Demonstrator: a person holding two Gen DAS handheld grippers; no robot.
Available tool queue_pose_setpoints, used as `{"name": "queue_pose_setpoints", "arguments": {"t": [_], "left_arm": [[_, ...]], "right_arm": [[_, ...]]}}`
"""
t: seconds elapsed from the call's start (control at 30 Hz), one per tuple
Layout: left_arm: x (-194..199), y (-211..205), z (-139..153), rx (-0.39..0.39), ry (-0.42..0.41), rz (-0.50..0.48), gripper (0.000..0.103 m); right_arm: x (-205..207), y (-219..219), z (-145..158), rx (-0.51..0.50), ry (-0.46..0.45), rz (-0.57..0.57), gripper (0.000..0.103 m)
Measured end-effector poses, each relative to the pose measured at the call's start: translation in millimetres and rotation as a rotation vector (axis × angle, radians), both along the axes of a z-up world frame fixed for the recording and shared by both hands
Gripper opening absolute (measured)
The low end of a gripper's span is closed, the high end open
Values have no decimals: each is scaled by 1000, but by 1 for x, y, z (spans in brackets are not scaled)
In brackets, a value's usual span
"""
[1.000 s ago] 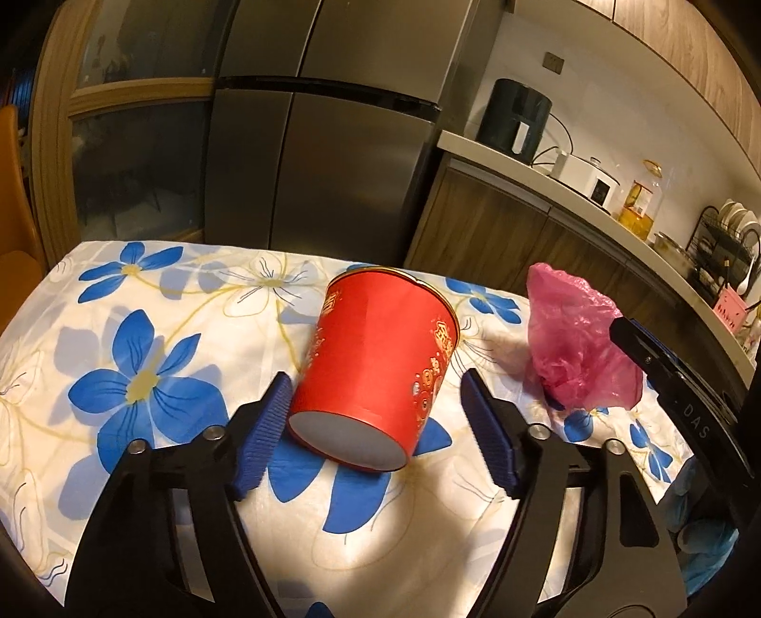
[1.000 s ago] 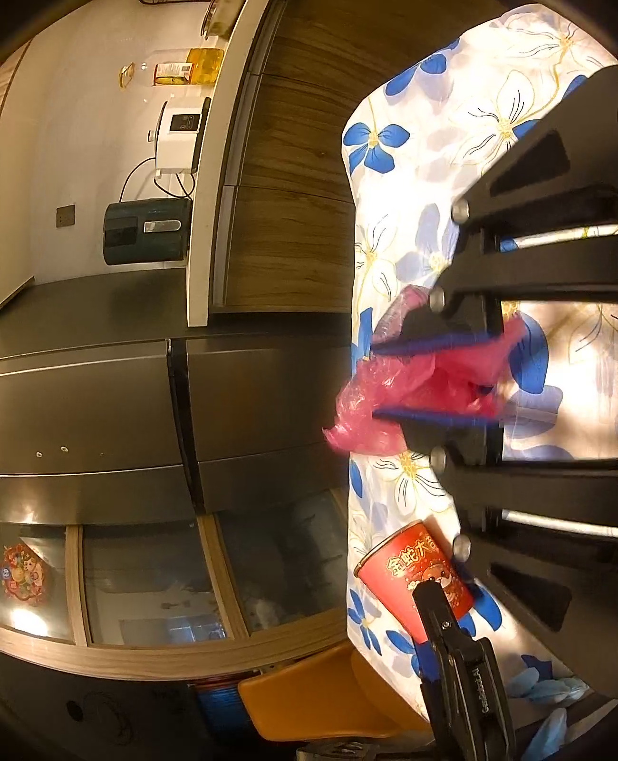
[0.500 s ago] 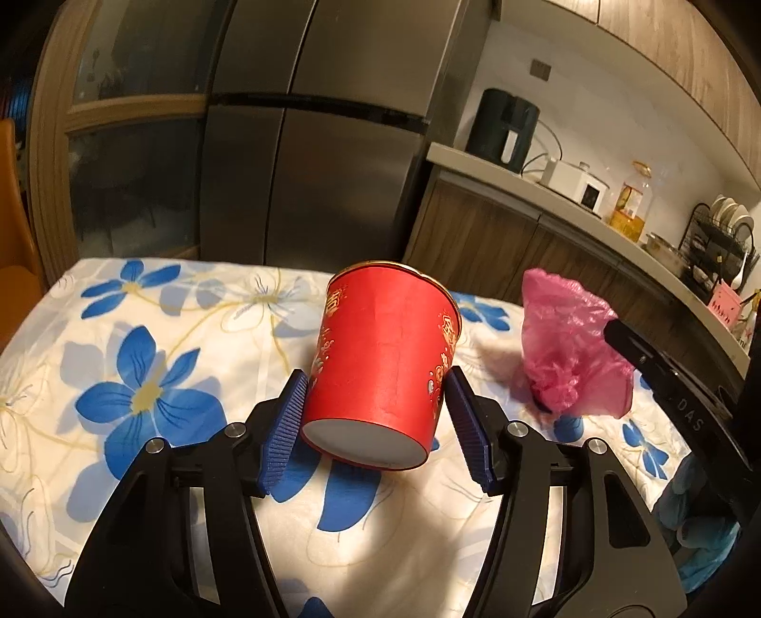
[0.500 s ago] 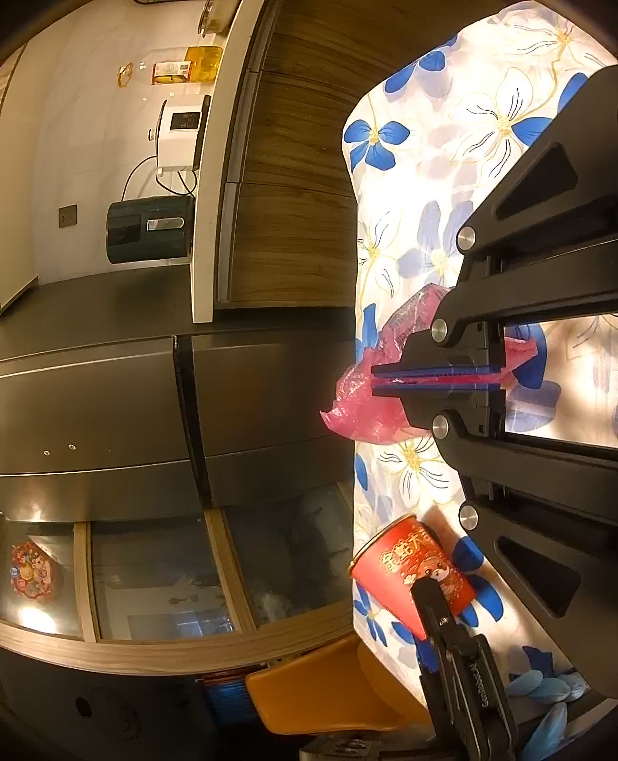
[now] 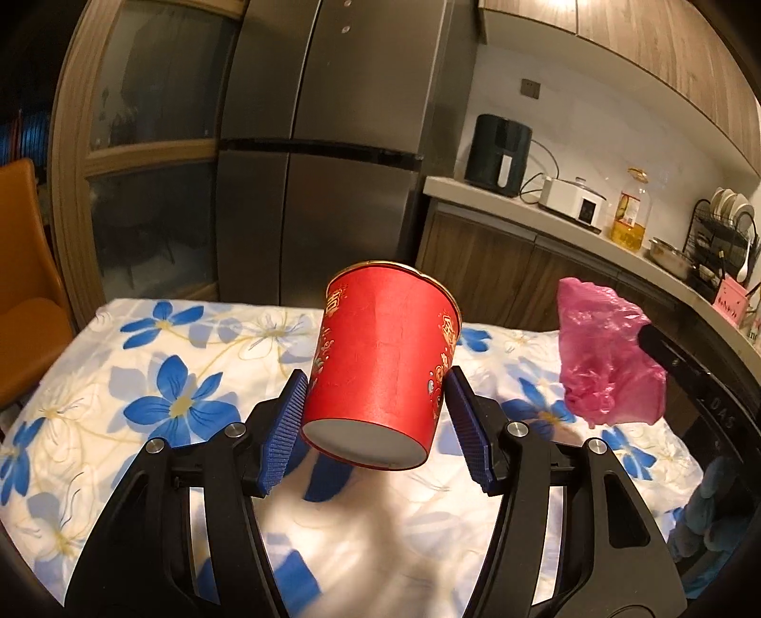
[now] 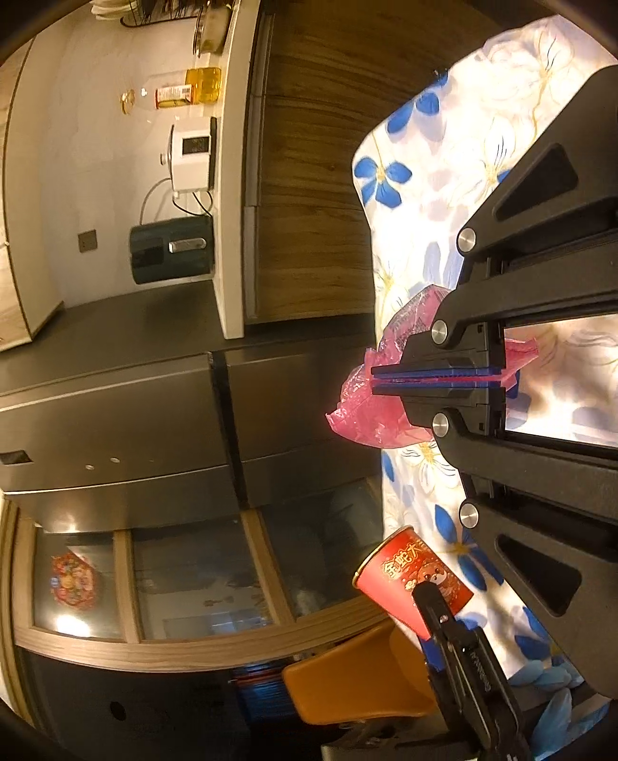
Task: Collect trash
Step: 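Carry the red cup and pink bag with both tools over the black bin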
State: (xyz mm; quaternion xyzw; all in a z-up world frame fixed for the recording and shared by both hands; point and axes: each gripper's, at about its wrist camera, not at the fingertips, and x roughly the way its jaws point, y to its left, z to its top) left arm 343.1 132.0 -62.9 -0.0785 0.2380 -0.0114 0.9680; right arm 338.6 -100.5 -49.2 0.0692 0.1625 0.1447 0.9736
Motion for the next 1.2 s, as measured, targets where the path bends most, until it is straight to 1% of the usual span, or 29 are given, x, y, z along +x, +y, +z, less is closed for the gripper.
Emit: {"name": "queue_pose_setpoints", "arguments": {"t": [0.2,0.43,0.57,0.67,0.8,0.93,1.2], "left_arm": [[-21,-35,21,37,-25,9,58],[-47,-91,46,62,-59,-33,58],[-60,-133,64,68,-87,-87,58],[-67,-164,75,58,-107,-137,58],[-75,-206,82,56,-122,-207,58],[-83,-245,85,50,-130,-277,58],[-88,-325,82,30,-129,-402,58]], "right_arm": [[-40,-32,25,21,-58,-21,2],[-93,-80,50,41,-107,-73,2],[-118,-110,61,41,-131,-127,2],[-134,-135,68,39,-150,-173,2],[-153,-165,73,39,-167,-237,2],[-169,-200,76,38,-179,-308,2],[-195,-265,69,35,-190,-458,2]]}}
